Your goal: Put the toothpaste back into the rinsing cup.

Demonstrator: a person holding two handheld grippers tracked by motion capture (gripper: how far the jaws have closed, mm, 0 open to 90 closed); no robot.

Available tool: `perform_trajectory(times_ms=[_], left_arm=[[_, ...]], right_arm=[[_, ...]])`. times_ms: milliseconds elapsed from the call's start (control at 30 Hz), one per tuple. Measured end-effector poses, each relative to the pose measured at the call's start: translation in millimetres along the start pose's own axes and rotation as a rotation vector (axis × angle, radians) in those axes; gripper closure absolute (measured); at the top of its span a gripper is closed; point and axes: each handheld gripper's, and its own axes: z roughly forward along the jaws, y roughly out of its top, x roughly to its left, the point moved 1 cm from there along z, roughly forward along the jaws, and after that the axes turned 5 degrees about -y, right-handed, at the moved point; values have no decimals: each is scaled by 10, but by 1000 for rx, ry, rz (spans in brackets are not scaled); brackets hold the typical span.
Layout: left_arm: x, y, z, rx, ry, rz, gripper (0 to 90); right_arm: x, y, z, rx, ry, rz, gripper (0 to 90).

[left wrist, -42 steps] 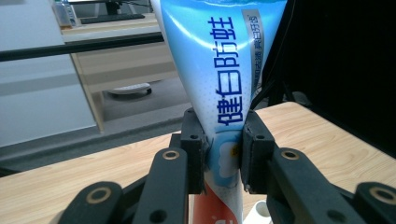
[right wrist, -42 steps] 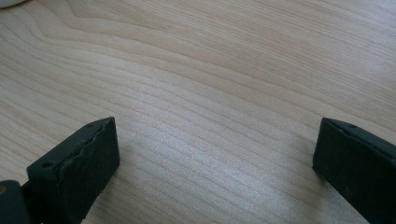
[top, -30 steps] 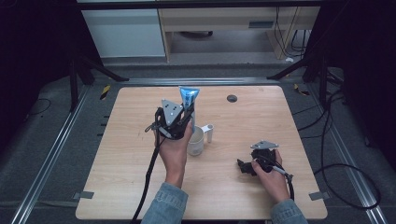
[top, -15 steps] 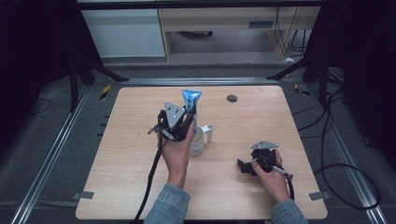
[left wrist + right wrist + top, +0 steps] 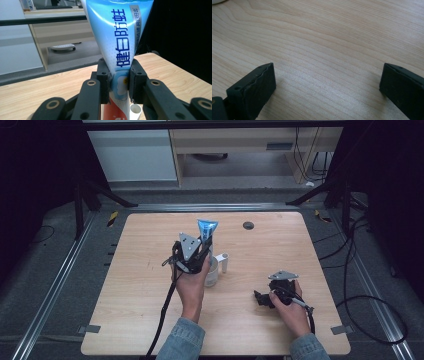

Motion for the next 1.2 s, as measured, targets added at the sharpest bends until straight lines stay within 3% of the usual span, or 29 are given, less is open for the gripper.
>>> perform_trajectory(times_ms=[467,700,1200], left_arm=[[-45,-105,65,10,-19,23,738],[-34,-236,81,28,-19,37,738],[9,-443,113,64,-29,13,737]], right_arm=[[0,0,0,0,0,0,8],[0,0,0,0,0,0,8],[0,0,0,0,0,-1,8]])
